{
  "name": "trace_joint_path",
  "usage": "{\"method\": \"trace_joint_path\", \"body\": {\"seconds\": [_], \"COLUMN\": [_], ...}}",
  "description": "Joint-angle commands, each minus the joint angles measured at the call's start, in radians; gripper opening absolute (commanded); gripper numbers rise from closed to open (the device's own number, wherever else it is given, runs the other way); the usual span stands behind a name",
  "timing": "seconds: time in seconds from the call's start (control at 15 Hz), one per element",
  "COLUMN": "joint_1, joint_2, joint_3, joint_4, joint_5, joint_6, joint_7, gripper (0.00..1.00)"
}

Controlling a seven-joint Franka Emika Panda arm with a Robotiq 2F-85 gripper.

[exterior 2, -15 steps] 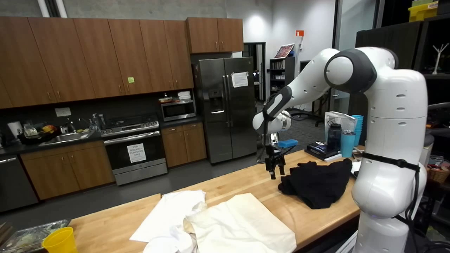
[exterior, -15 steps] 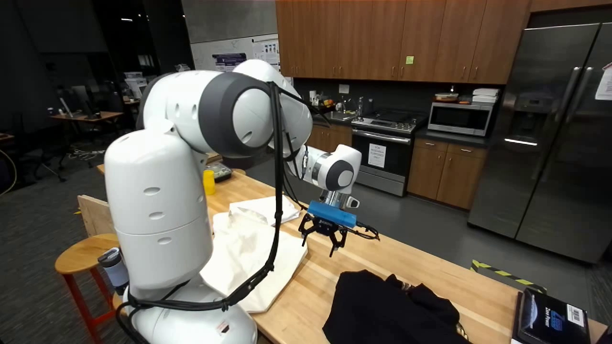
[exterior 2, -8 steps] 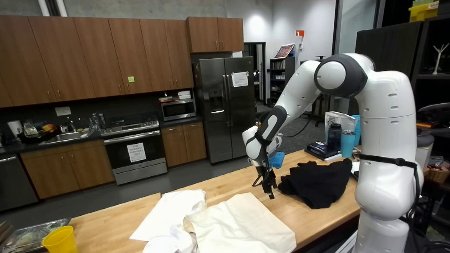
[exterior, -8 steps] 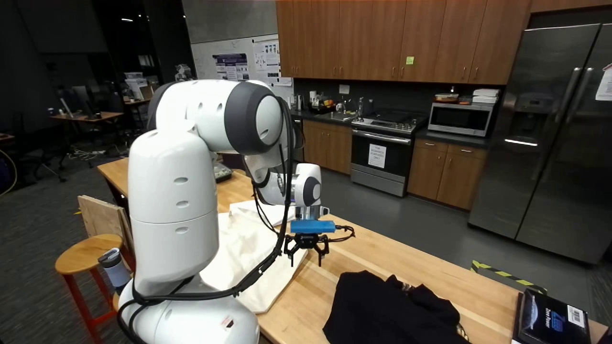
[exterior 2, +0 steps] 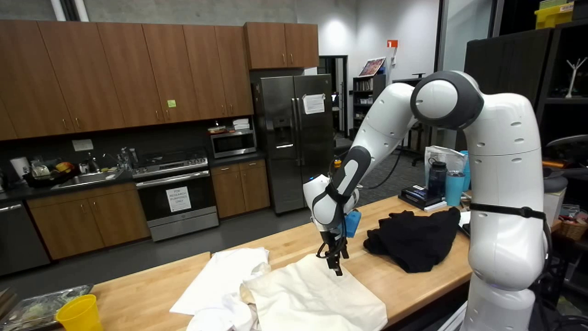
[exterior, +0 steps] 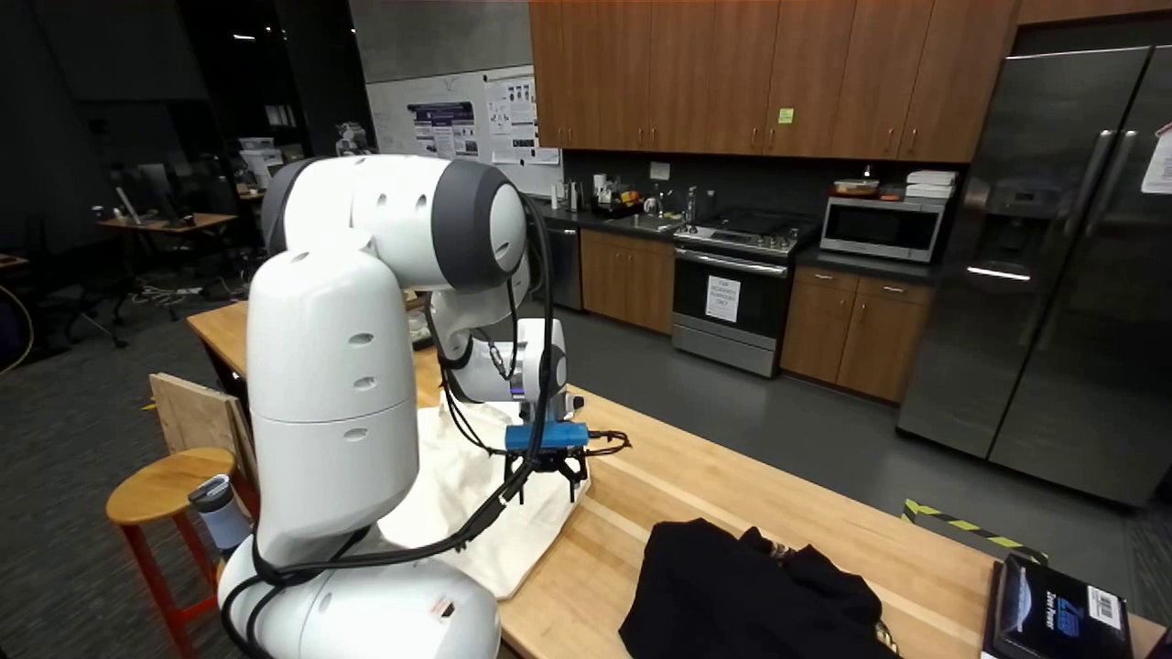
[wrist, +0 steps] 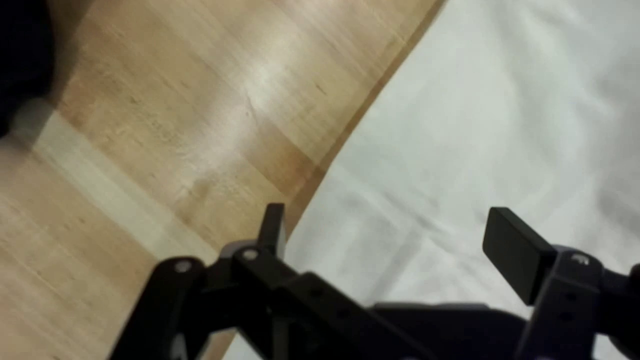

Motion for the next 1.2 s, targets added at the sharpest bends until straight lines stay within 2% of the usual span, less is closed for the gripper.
{"method": "trace_joint_path", "body": {"seconds": [0.0, 0.2, 0.53, 0.67, 0.93, 1.0, 1.07, 1.13], "joint_1": [-0.004, 0.005, 0.018, 0.009, -0.021, -0.034, -0.038, -0.040], "joint_2": [0.024, 0.034, 0.066, 0.104, 0.187, 0.201, 0.214, 0.227], "joint_3": [-0.030, -0.063, -0.126, -0.122, -0.073, -0.054, -0.047, -0.043], "joint_4": [0.016, 0.010, 0.013, 0.049, 0.122, 0.139, 0.154, 0.175], "joint_5": [0.002, -0.040, -0.146, -0.115, 0.030, 0.077, 0.103, 0.122], "joint_6": [0.112, 0.252, 0.328, 0.260, 0.101, 0.059, 0.035, 0.004], "joint_7": [0.141, 0.246, 0.343, 0.332, 0.238, 0.198, 0.177, 0.163], "gripper": [1.00, 1.00, 1.00, 1.00, 1.00, 0.75, 0.74, 0.68]}}
